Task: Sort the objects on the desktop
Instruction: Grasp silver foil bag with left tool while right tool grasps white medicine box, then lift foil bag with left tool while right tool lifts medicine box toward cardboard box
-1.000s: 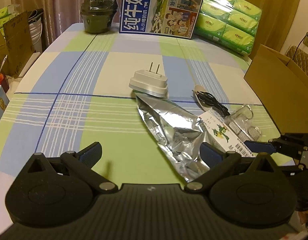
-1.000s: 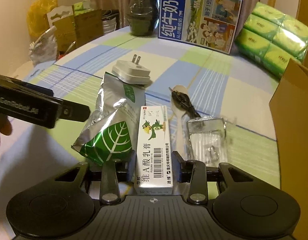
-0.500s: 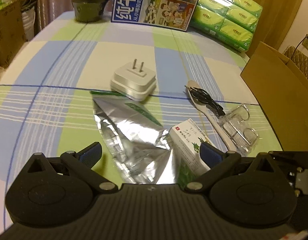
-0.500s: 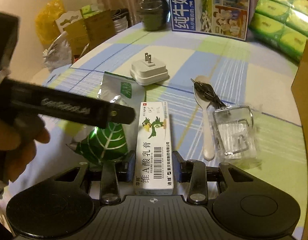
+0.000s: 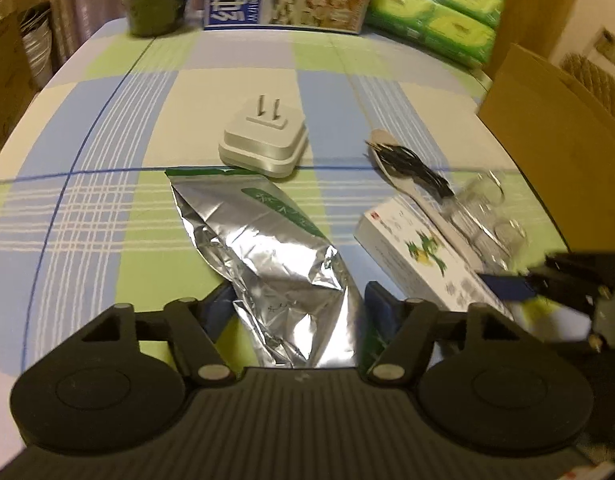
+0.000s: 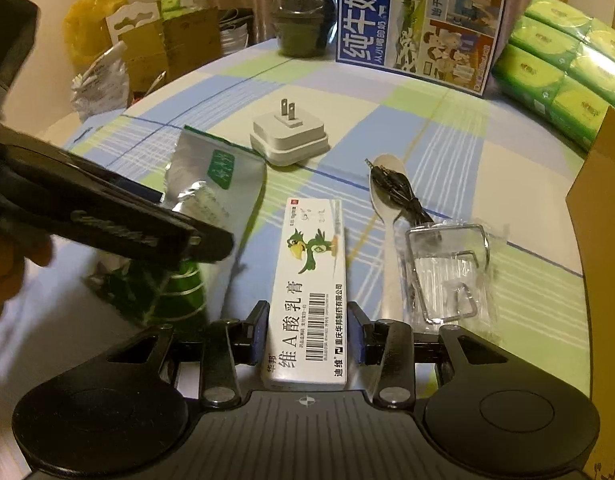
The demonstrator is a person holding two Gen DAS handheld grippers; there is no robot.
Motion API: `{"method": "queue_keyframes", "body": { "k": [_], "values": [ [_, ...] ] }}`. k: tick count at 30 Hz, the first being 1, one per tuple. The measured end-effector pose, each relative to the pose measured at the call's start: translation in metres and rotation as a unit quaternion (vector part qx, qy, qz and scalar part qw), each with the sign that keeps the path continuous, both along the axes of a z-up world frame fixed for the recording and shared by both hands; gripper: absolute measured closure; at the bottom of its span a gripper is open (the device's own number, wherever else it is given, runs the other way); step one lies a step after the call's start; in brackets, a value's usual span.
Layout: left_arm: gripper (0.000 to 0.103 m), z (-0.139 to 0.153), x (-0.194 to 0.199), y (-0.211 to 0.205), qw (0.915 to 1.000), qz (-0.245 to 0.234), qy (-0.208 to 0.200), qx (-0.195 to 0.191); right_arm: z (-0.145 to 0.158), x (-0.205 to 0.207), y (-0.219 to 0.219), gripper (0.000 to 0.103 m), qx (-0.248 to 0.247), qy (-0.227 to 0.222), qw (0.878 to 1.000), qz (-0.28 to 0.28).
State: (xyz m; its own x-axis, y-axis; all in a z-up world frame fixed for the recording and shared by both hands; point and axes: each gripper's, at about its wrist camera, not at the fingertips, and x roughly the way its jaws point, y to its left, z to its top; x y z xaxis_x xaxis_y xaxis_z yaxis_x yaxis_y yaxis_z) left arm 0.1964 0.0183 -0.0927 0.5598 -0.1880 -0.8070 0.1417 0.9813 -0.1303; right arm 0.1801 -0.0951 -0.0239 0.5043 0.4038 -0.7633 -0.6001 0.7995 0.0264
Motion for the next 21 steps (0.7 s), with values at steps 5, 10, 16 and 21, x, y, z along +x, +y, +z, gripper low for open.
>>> {"method": "queue_keyframes", "body": {
  "k": [5,10,16,21],
  "values": [
    [0.040,0.005,-0.020,0.004,0.9990,-0.041,0.018,0.007,0.005,-0.010,-0.009,0.067,0.007,0.024,1.000,-0.010],
    [0.035,0.005,-0.043,0.012,0.9986,-0.049,0.020,-0.002,0.009,-0.025,-0.005,0.067,0.000,0.017,1.000,-0.001],
    [0.029,0.002,-0.041,0.020,0.9995,-0.003,0.023,-0.023,0.006,-0.013,0.000,0.064,0.003,0.016,1.000,-0.010],
    [0.028,-0.002,-0.034,0.015,0.9996,0.009,0.023,-0.012,0.001,-0.005,0.006,0.063,-0.010,0.009,1.000,-0.004]
  ]
}}
